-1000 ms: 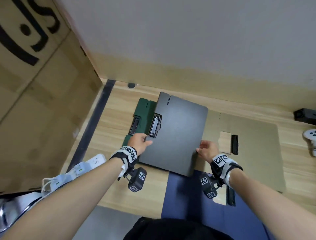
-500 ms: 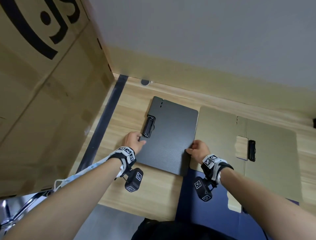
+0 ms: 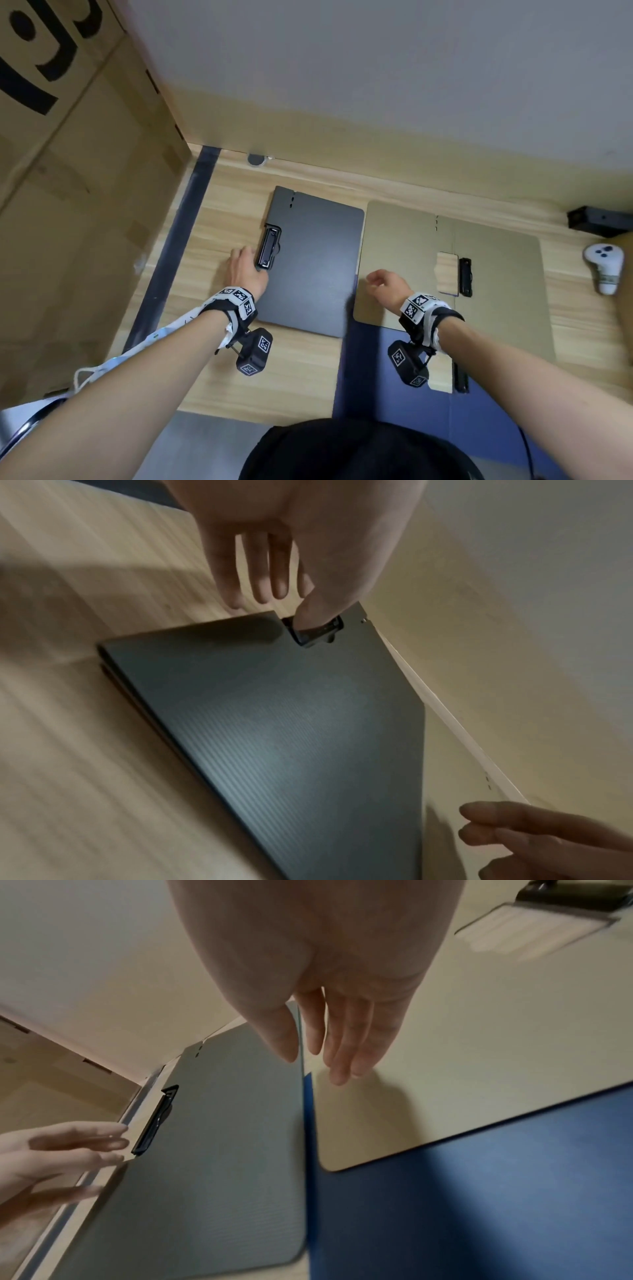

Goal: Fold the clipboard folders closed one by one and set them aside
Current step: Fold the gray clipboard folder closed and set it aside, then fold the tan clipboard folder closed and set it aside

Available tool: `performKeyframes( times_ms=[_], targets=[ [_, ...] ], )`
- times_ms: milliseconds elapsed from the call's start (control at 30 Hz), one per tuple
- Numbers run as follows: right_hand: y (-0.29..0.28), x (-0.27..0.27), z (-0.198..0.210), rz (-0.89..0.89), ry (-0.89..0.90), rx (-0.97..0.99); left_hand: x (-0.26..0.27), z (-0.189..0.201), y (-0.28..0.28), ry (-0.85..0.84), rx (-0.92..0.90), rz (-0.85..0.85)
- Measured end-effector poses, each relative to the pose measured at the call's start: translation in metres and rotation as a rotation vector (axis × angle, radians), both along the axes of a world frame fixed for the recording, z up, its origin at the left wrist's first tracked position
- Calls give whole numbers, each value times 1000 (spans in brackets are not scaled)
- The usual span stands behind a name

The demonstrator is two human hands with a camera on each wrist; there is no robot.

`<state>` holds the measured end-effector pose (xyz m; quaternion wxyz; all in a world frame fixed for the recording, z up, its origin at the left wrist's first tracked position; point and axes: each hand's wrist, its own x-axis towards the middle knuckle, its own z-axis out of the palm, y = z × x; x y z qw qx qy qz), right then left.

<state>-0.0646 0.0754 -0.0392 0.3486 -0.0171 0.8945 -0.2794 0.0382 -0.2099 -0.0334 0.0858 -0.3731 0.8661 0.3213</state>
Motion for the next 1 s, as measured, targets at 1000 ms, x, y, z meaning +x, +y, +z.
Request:
performKeyframes(
  times_ms=[1000],
  targets=[
    [284, 5, -39, -187, 61, -47, -12, -25, 261, -272, -90, -746]
  ],
)
